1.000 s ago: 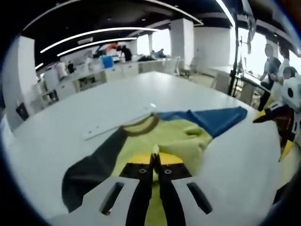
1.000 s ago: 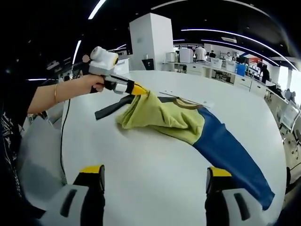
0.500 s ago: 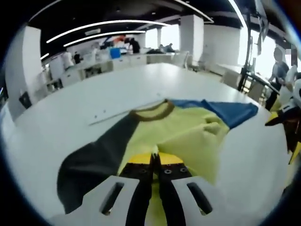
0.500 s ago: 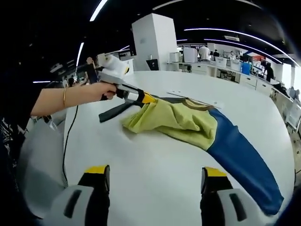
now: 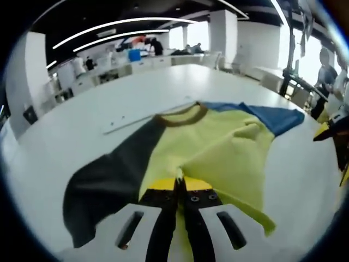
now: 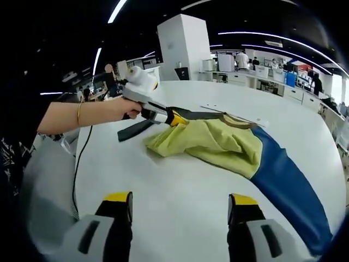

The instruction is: Fold the garment on the visible template until the final outline fits inside the template.

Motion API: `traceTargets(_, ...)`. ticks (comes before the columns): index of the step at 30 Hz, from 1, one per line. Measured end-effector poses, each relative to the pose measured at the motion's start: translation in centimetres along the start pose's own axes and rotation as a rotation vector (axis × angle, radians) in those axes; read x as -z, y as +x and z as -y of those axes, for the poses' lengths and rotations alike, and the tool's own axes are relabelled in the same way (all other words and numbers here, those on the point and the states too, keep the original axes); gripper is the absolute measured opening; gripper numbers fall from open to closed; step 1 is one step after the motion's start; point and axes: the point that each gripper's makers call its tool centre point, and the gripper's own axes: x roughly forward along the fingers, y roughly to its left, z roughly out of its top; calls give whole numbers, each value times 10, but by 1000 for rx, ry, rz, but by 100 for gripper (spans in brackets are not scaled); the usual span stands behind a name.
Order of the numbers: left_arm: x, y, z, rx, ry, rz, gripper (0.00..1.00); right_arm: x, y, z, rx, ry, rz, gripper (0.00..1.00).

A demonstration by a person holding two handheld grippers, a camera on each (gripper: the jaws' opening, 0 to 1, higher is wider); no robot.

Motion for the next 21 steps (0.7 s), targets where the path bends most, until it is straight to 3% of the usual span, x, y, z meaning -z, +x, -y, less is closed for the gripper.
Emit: traceTargets(21, 9, 5, -1, 18, -33, -8, 0, -24, 45, -27, -89, -66, 26, 55)
